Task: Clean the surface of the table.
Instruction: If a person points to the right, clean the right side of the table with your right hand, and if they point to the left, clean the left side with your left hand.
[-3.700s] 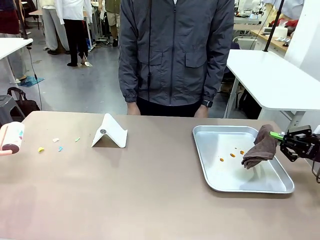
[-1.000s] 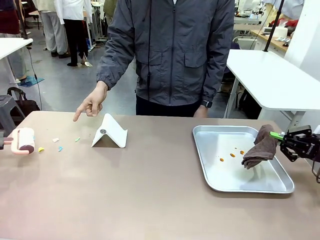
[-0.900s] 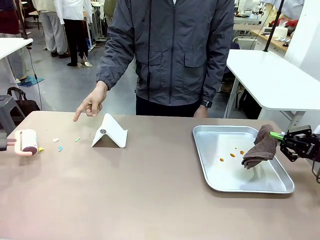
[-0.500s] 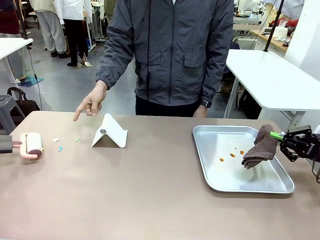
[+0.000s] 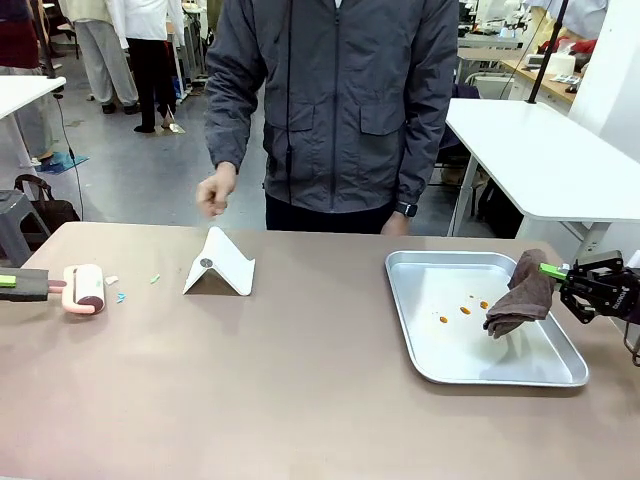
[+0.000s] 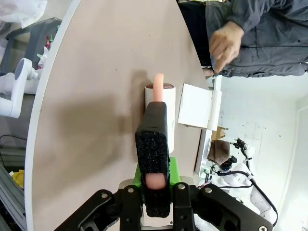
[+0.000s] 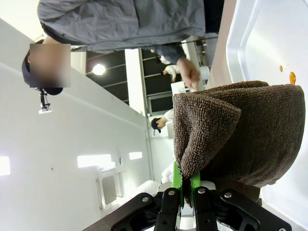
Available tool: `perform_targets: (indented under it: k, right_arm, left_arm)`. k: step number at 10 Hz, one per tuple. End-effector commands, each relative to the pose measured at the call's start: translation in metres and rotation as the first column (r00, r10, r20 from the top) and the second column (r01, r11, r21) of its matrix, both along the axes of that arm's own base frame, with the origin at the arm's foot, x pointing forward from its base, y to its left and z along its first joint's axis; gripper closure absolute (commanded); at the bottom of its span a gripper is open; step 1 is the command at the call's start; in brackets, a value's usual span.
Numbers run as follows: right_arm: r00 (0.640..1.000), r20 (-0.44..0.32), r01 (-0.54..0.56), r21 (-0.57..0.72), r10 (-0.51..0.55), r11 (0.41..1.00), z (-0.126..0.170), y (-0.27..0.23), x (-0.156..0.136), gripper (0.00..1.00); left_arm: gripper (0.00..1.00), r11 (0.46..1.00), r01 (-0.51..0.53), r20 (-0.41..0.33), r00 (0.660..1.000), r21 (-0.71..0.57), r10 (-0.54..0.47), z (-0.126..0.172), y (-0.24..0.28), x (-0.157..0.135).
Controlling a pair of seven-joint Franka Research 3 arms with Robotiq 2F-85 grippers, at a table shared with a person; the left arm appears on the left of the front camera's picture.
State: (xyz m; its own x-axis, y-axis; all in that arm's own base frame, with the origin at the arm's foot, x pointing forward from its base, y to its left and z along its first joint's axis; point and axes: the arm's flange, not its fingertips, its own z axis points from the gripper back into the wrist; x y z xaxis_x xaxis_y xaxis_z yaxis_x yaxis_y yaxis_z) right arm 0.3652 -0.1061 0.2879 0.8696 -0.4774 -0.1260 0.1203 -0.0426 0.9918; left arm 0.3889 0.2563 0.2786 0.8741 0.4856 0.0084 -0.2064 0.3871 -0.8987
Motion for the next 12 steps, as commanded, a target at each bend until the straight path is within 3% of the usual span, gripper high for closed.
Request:
perform_targets:
  k: [1, 12]
  right_arm:
    - [1.0, -0.018, -0.003, -0.008, 0.002, 1.0, 0.007, 0.002, 0.001, 1.0]
    - [1.0, -0.018, -0.003, -0.008, 0.002, 1.0, 0.007, 0.002, 0.001, 1.0]
  left_arm:
    - [0.78, 1.0, -0.014, -0.07, 0.997, 0.022, 0.016, -0.008, -0.002, 0.015]
    - [0.78, 0.975, 0.174, -0.087, 0.983, 0.138, -0.163, 0.002, -0.088, 0.058]
